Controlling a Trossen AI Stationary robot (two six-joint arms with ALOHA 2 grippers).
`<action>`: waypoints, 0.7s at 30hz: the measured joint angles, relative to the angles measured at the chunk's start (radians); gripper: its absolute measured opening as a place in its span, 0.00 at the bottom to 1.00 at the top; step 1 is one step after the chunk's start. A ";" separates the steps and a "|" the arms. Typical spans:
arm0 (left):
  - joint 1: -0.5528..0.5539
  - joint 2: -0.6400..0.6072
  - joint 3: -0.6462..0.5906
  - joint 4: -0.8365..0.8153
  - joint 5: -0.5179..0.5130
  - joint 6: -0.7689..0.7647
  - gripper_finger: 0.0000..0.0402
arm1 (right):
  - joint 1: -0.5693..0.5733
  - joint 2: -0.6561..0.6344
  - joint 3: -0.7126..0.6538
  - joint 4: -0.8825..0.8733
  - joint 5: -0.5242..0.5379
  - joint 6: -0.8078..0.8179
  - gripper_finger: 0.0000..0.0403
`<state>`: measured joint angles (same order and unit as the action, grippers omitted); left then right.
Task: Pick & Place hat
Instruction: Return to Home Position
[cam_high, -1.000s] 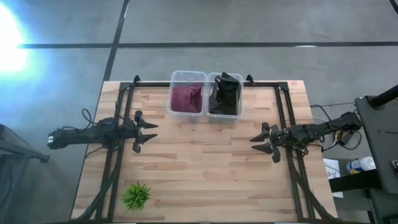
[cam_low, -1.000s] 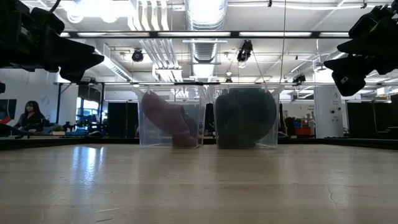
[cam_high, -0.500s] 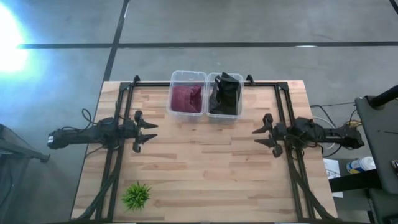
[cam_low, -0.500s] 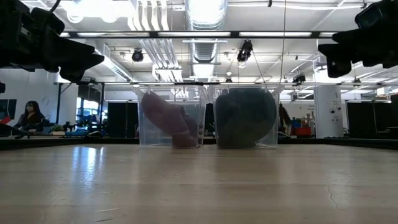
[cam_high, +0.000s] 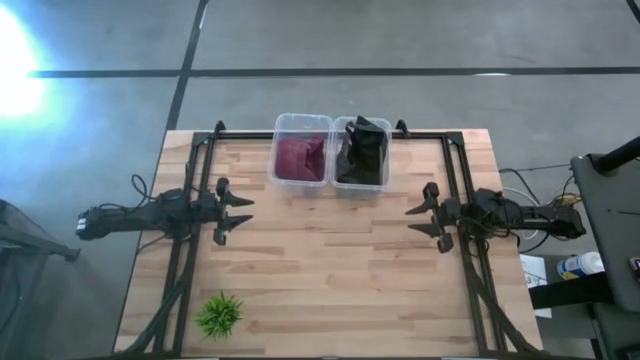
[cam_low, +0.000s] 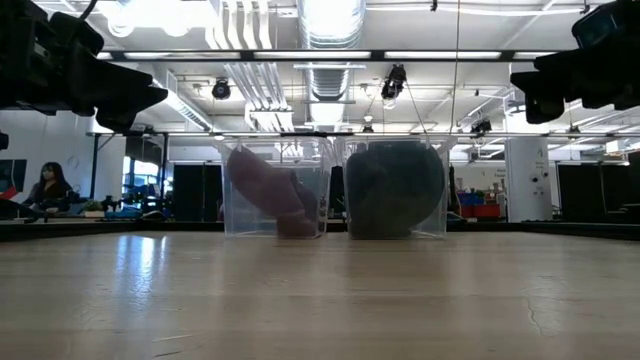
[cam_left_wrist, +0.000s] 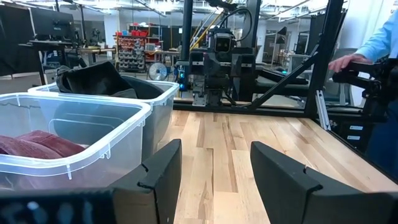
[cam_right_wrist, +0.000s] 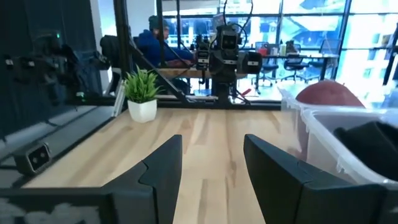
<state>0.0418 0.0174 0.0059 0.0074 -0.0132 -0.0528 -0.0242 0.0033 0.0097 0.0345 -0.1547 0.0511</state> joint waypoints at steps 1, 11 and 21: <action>0.000 0.000 0.000 0.000 0.000 0.000 0.46 | 0.000 0.003 0.000 0.001 0.000 0.019 0.42; 0.000 0.000 0.000 0.001 0.000 0.000 0.46 | 0.000 0.012 0.000 0.002 0.000 0.112 0.42; 0.000 0.000 0.000 0.012 0.000 0.000 0.46 | 0.000 0.012 0.000 0.001 0.000 0.115 0.42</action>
<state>0.0416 0.0177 0.0059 0.0197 -0.0132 -0.0528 -0.0242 0.0154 0.0094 0.0357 -0.1551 0.1657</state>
